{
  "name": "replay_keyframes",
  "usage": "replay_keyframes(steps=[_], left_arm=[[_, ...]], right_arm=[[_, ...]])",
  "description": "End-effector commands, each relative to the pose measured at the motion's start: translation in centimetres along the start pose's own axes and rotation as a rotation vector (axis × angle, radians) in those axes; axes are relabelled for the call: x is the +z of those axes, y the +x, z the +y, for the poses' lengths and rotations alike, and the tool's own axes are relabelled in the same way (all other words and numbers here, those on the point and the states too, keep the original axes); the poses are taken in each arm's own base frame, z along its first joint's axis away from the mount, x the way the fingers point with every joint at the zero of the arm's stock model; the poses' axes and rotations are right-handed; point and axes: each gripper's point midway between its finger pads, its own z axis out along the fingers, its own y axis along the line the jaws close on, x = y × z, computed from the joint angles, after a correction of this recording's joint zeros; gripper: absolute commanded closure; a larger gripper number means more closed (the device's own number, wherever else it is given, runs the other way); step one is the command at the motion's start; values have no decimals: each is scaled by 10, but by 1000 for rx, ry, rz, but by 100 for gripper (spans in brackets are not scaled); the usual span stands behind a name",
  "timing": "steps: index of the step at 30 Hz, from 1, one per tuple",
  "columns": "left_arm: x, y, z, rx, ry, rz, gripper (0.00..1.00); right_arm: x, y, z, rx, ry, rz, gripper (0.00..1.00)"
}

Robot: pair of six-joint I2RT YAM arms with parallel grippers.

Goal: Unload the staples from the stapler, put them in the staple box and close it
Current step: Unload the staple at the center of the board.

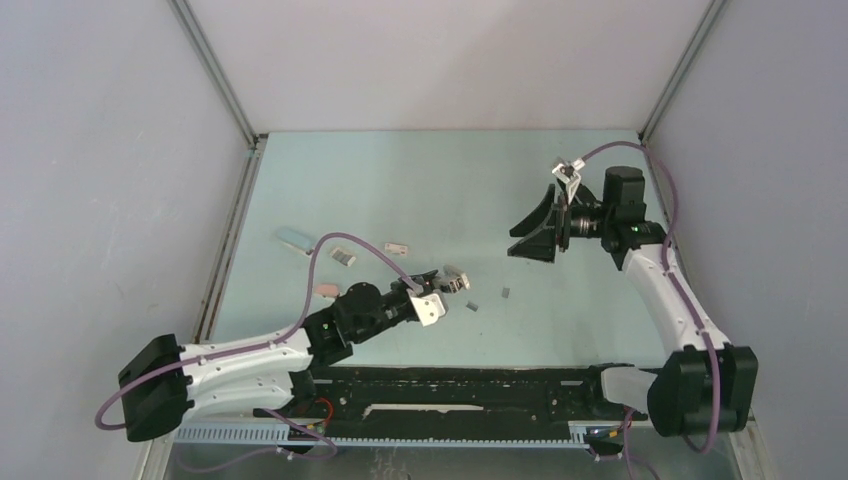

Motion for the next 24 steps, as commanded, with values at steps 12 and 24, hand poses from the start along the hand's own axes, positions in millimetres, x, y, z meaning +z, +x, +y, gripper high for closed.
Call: replay_keyframes(steps=[12, 24], left_arm=[[11, -40, 16, -271, -51, -244, 100], [25, -45, 15, -329, -2, -310, 100]], right_arm=[[19, 68, -18, -993, -153, 207, 0], [66, 54, -9, -916, -218, 181, 1]])
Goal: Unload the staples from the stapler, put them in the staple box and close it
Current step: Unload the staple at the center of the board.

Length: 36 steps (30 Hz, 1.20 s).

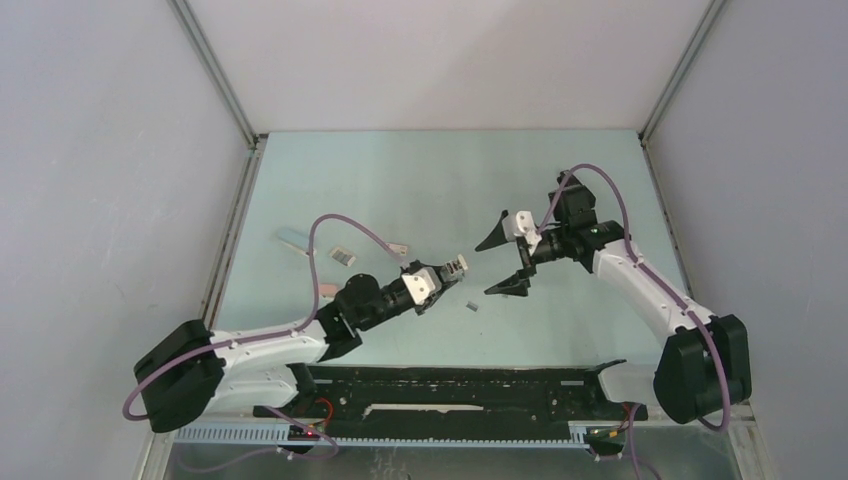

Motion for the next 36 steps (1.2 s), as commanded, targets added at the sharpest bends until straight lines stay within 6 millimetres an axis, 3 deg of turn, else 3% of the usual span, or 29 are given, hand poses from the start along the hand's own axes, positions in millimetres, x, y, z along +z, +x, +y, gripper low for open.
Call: replay_keyframes(steps=[1, 7, 12, 22, 25, 27, 29, 32, 36], left_arm=[[10, -40, 4, -31, 17, -168, 100], [20, -36, 2, -41, 58, -159, 100], [28, -31, -1, -72, 108, -148, 100], [32, -32, 0, -105, 119, -169, 100], [32, -33, 2, -112, 113, -179, 100], [31, -33, 5, -109, 108, -180, 100], [29, -30, 10, -106, 93, -173, 100], [24, -19, 19, -90, 65, -135, 100], [20, -2, 29, -58, 47, -64, 100]], right_arm=[[17, -13, -12, -36, -4, -18, 1], [28, -13, -11, -32, -54, 6, 9], [41, -3, -4, 2, -130, 47, 27], [47, 7, -1, 26, -152, 79, 41], [47, 8, -2, 30, -150, 84, 55], [47, 8, -3, 26, -145, 90, 72], [44, 11, -6, 15, -127, 112, 84], [32, 14, -16, -13, -75, 145, 94], [11, 33, -35, -61, 11, 255, 100]])
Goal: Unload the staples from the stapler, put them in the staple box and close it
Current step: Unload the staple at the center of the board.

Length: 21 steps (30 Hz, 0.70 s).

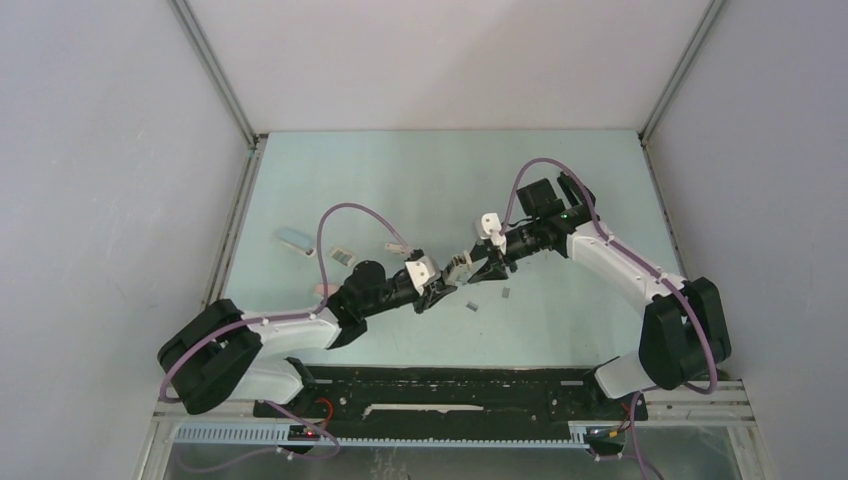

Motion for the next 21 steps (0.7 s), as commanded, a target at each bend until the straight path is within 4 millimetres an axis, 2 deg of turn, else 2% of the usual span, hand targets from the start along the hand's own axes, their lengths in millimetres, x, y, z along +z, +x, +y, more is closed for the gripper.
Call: replay_keyframes(steps=[1, 7, 11, 15, 21], left_arm=[[1, -53, 32, 133, -77, -121, 100], [10, -39, 49, 156, -70, -10, 100], [14, -33, 58, 163, -67, 40, 100], [18, -37, 59, 139, -54, 35, 100], [26, -68, 44, 27, 28, -59, 100]], right_arm=[[-32, 21, -23, -51, 129, 167, 100], [-59, 39, -49, -107, 246, 295, 100], [-70, 42, -58, -97, 288, 290, 100], [-63, 37, -49, -46, 243, 235, 100], [-40, 1, -26, 35, 150, 64, 100]])
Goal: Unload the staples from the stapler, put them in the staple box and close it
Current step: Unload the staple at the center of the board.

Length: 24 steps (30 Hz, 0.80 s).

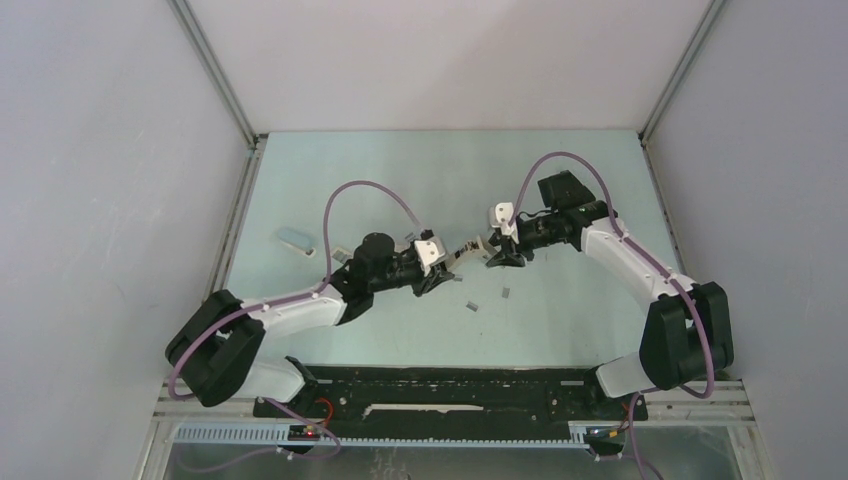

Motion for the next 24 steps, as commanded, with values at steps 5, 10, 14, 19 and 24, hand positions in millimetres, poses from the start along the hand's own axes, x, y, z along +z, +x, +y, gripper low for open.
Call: replay_keyframes(steps=[5, 10, 14, 19, 24], left_arm=[[5, -105, -4, -132, 100, -303, 100], [1, -112, -15, -243, 153, -358, 100], [-3, -119, -22, -301, 191, -414, 100], [-14, -118, -27, -309, 187, -441, 100], [-27, -112, -28, -304, 155, -448, 100]], right_arm=[[2, -75, 21, 205, -123, -262, 100], [6, -90, 31, 348, -213, -330, 100], [9, -101, 39, 386, -257, -344, 84], [3, -111, 41, 416, -253, -349, 43], [-10, -112, 37, 416, -201, -354, 18]])
